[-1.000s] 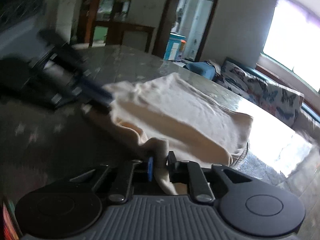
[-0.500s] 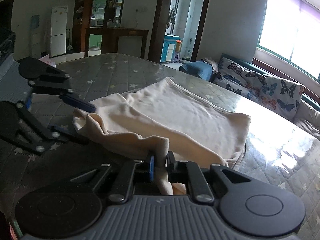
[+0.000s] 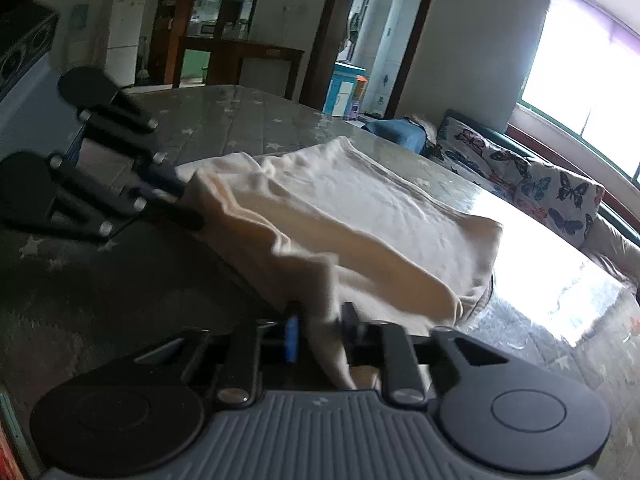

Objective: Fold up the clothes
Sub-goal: 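Pinch the sweatshirt edge with the right gripper while the left gripper pinches beside it, then lift and carry the folded sweatshirt with both grippers toward the round dark mat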

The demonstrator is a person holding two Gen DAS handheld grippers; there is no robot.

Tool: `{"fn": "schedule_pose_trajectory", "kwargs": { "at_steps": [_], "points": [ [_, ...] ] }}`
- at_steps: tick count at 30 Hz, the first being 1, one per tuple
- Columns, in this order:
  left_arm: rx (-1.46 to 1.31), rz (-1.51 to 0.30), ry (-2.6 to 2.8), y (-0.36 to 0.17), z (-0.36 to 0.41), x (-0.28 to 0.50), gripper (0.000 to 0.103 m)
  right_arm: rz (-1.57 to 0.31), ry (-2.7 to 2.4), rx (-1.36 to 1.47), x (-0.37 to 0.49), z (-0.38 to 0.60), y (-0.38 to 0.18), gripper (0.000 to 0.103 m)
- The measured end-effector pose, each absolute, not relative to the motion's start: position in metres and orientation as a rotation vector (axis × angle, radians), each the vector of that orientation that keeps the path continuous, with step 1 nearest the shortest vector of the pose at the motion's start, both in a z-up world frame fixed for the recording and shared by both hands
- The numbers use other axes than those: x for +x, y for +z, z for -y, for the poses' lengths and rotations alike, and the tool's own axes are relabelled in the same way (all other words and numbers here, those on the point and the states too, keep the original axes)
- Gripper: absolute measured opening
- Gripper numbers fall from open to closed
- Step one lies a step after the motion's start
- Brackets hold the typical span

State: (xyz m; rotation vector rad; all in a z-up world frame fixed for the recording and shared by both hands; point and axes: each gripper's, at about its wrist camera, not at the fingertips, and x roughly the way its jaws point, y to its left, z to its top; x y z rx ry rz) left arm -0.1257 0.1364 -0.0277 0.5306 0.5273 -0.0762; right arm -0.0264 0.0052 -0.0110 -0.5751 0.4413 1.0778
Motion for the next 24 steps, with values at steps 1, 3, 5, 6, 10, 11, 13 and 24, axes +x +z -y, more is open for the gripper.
{"fn": "schedule_pose_trajectory", "kwargs": {
  "at_steps": [1, 3, 5, 6, 10, 11, 13, 24],
  "points": [
    [0.543, -0.526, -0.079, -0.03, -0.135, -0.127, 0.014, -0.443, 1.076, -0.566, -0.027, -0.004, -0.01, 0.012],
    [0.56, -0.525, -0.081, -0.033, -0.133, -0.128, 0.011, -0.438, 1.074, -0.557, -0.029, -0.002, -0.009, 0.011],
    [0.559, -0.518, -0.076, -0.033, -0.133, -0.129, 0.01, -0.425, 1.074, -0.549, -0.032, 0.0, -0.007, 0.01],
    [0.549, -0.51, -0.075, -0.03, -0.133, -0.13, 0.01, -0.417, 1.075, -0.545, -0.034, 0.001, -0.005, 0.01],
    [0.53, -0.477, -0.069, -0.017, -0.131, -0.142, 0.009, -0.383, 1.081, -0.537, -0.043, 0.008, 0.005, 0.009],
    [0.527, -0.472, -0.07, -0.014, -0.131, -0.145, 0.009, -0.376, 1.083, -0.537, -0.046, 0.01, 0.007, 0.009],
    [0.524, -0.462, -0.073, -0.007, -0.128, -0.153, 0.009, -0.361, 1.089, -0.535, -0.052, 0.015, 0.013, 0.009],
    [0.48, -0.462, -0.161, 0.026, -0.112, -0.208, 0.009, -0.365, 1.143, -0.554, -0.102, 0.049, 0.051, 0.009]
  ]
}}
